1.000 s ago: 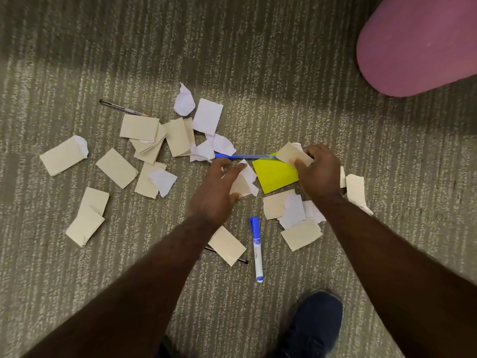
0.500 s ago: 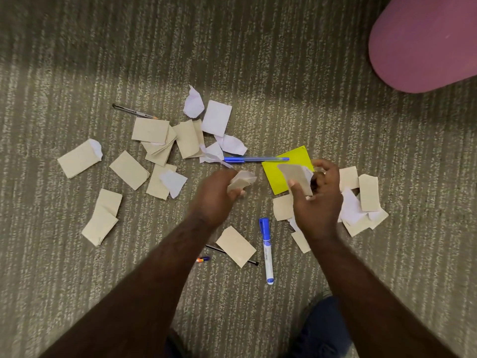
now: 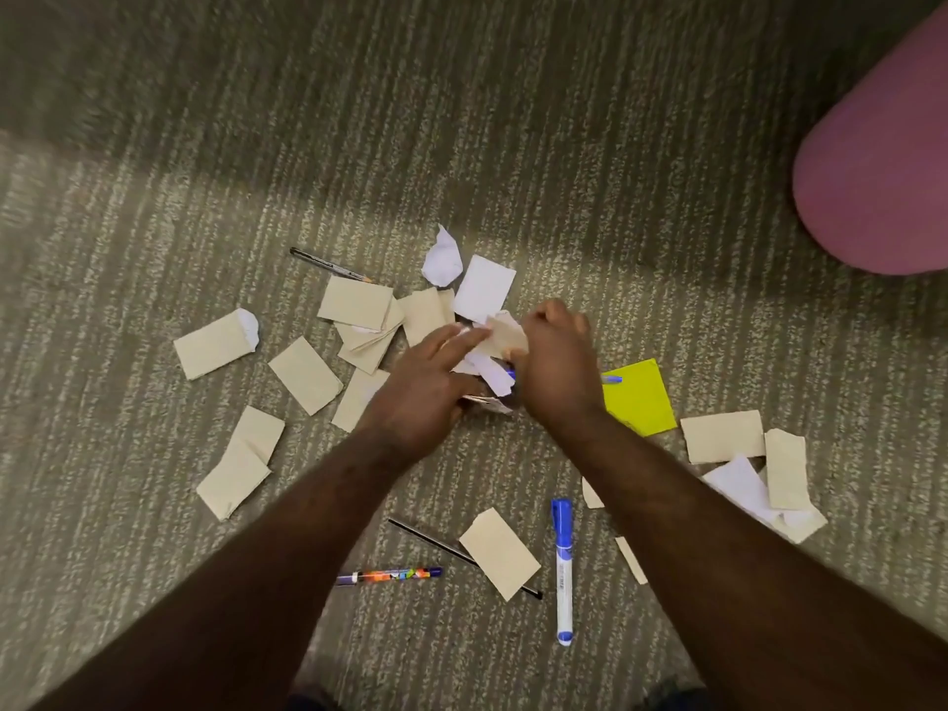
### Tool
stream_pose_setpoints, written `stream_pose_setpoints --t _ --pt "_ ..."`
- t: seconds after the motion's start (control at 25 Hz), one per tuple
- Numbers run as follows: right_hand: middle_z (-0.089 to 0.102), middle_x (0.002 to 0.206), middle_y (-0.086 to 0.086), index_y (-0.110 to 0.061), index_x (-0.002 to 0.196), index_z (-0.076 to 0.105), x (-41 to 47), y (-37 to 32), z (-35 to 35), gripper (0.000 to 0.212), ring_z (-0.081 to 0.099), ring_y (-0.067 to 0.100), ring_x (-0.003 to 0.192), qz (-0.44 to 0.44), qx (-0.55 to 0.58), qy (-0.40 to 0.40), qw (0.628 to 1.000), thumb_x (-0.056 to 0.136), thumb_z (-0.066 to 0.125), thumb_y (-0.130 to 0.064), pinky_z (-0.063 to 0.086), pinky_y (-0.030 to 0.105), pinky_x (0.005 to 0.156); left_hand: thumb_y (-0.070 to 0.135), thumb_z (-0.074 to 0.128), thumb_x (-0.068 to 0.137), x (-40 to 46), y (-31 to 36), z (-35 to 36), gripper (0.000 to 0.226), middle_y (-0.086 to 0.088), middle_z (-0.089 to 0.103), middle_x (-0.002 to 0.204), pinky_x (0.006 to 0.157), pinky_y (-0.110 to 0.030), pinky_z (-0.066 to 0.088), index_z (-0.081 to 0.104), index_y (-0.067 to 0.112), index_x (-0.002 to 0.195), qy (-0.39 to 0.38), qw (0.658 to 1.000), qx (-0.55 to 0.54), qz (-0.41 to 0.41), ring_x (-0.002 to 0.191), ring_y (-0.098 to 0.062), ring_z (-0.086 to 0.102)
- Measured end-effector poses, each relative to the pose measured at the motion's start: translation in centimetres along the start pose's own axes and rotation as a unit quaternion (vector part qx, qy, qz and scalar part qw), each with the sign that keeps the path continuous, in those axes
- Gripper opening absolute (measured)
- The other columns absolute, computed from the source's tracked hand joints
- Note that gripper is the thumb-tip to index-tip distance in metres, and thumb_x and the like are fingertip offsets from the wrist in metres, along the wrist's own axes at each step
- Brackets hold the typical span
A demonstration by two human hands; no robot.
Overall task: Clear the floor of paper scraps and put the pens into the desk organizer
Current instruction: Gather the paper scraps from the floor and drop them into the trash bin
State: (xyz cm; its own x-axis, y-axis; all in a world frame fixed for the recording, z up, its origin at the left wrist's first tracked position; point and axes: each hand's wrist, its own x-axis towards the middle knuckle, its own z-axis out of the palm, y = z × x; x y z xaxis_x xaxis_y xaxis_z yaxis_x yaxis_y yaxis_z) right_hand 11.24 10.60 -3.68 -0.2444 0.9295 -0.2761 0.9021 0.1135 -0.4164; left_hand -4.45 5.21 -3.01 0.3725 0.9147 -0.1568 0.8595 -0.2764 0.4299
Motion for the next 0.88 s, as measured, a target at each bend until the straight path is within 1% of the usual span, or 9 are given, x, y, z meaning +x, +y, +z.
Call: stream_pose_setpoints --t 0.16,0.24,0.32,0.44,0.6,0.72,0.76,0.84,0.88 --pt "0.055 0.107 0.018 -0.005 0.096 0.056 0.3 -0.9 0.1 0.021 0.054 0.038 0.097 0.023 0.066 -0.013 0.997 0.075 0.06 -0.004 0.044 0.041 0.079 0.008 0.081 0.054 0.9 -0.2 -0.2 0.027 -0.005 0.071 0.105 0.078 -0.038 0.056 0.076 0.017 0.08 -0.03 1.0 0.0 0.004 0.097 -0.034 0.063" --pt "0.062 0.1 0.018 -0.007 0.092 0.056 0.4 -1.0 0.0 0.019 0.057 0.037 0.094 0.044 0.105 -0.009 0.993 0.074 0.06 -0.002 0.043 0.04 0.075 0.004 0.073 0.065 0.8 0.0 -0.2 0.023 -0.007 0.07 0.1 0.077 -0.04 0.052 0.074 0.015 0.086 -0.042 0.997 -0.053 -0.029 0.095 -0.031 0.059" --pt "0.066 0.097 0.015 -0.014 0.089 0.052 0.7 -1.1 -0.3 0.021 0.059 0.035 0.09 0.099 0.145 0.015 0.984 0.075 0.06 -0.002 0.045 0.038 0.071 0.003 0.066 0.073 0.4 0.0 -0.1 0.028 -0.006 0.07 0.096 0.079 -0.039 0.049 0.073 0.02 0.094 -0.047 0.993 -0.09 -0.053 0.093 -0.027 0.058" --pt "0.067 0.103 0.012 -0.019 0.103 0.049 1.5 -1.3 -0.9 0.032 0.061 0.032 0.093 0.129 0.2 0.046 0.97 0.077 0.062 -0.003 0.048 0.034 0.075 -0.004 0.061 0.068 -0.4 -0.9 -0.5 0.03 -0.008 0.071 0.088 0.075 -0.036 0.05 0.073 0.015 0.089 -0.006 0.985 -0.156 -0.078 0.085 -0.027 0.063" --pt "0.062 0.115 0.01 -0.014 0.122 0.049 3.0 -2.2 -2.1 0.042 0.055 0.02 0.097 0.112 0.28 0.051 0.952 0.083 0.06 -0.002 0.037 0.02 0.075 -0.005 0.07 0.067 -1.6 -1.9 -1.8 0.024 -0.002 0.071 0.077 0.066 -0.028 0.045 0.074 0.016 0.079 0.128 0.946 -0.248 -0.166 0.073 -0.012 0.062" --pt "0.059 0.113 0.018 -0.002 0.116 0.058 4.1 -2.5 -2.1 0.031 0.057 0.03 0.101 0.084 0.271 0.095 0.954 0.086 0.059 -0.007 0.044 0.029 0.084 0.002 0.075 0.071 -1.0 -2.2 -2.8 0.023 0.004 0.071 0.083 0.064 -0.018 0.044 0.072 0.019 0.086 0.172 0.882 -0.35 -0.263 0.072 -0.006 0.06" --pt "0.056 0.111 0.019 0.001 0.111 0.06 4.5 -2.5 -2.2 0.026 0.057 0.033 0.1 0.075 0.261 0.107 0.956 0.086 0.06 -0.008 0.045 0.03 0.085 0.003 0.074 0.072 -0.7 -2.4 -3.0 0.023 0.005 0.068 0.088 0.065 -0.011 0.042 0.07 0.02 0.089 0.168 0.879 -0.352 -0.273 0.073 -0.007 0.059" --pt "0.047 0.112 0.013 0.002 0.105 0.063 5.1 -2.6 -2.3 0.022 0.054 0.027 0.1 0.056 0.24 0.108 0.963 0.085 0.062 -0.006 0.043 0.024 0.089 0.002 0.071 0.075 -0.2 -3.1 -3.1 0.023 0.001 0.058 0.102 0.07 -0.005 0.037 0.069 0.023 0.084 0.129 0.923 -0.27 -0.241 0.075 -0.007 0.053" --pt "0.043 0.119 0.012 0.001 0.105 0.065 5.5 -2.7 -2.3 0.022 0.051 0.021 0.105 0.039 0.223 0.097 0.969 0.084 0.063 -0.006 0.04 0.022 0.094 0.002 0.069 0.074 0.1 -3.4 -3.0 0.02 -0.004 0.053 0.116 0.078 -0.011 0.04 0.071 0.021 0.082 0.096 0.951 -0.203 -0.212 0.083 -0.009 0.053"
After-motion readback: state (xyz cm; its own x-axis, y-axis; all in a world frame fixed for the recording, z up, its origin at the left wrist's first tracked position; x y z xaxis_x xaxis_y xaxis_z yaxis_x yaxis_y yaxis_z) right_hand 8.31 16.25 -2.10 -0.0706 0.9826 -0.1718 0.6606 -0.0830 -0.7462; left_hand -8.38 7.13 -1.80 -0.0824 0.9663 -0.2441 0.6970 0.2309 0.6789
